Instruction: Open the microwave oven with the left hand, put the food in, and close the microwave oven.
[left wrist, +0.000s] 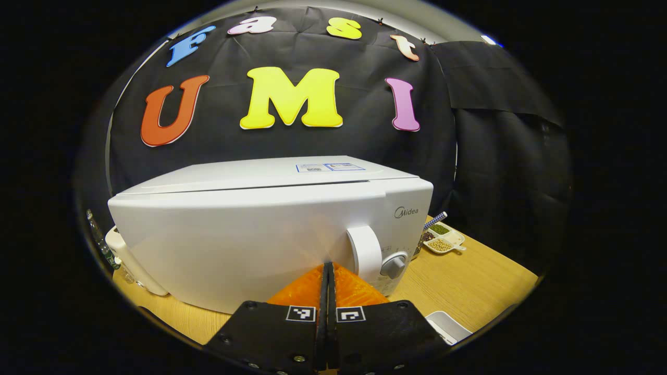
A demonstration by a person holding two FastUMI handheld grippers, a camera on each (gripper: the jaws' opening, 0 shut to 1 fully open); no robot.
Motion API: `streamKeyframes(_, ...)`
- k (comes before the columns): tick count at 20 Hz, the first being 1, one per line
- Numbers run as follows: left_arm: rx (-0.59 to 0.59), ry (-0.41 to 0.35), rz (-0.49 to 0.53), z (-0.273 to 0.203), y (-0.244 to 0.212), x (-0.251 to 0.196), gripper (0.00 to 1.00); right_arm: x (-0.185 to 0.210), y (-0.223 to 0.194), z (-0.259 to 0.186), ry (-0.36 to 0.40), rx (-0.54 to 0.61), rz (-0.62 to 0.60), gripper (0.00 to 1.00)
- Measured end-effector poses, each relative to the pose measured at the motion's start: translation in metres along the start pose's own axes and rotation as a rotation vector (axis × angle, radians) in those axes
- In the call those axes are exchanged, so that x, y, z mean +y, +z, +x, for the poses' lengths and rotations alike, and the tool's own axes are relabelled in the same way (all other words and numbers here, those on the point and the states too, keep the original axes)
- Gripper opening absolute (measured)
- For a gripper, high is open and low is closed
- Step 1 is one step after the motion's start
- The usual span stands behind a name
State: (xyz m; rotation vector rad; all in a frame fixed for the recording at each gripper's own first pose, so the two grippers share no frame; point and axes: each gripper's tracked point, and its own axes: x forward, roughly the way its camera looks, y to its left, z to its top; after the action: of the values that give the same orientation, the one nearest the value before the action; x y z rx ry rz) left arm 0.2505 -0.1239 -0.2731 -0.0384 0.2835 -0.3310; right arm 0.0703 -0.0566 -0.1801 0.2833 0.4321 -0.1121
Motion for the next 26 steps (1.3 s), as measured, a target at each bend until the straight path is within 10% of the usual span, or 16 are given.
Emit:
streamKeyframes(18,0.039,0.093,0.035,-0.029,-0.008,0.031,0.0,0.011,-0.02,-0.019,0.003,0.006,-0.01,0.91)
streamKeyframes(22,0.054,0.193,0.047,-0.071,-0.011,0.05,0.98,0.016,-0.018,-0.029,-0.006,-0.024,-0.042,0.91)
streamKeyframes(26,-0.024,0.182,0.069,-0.153,0.027,0.041,0.97,0.035,-0.001,-0.051,0.0,-0.106,-0.118,0.92)
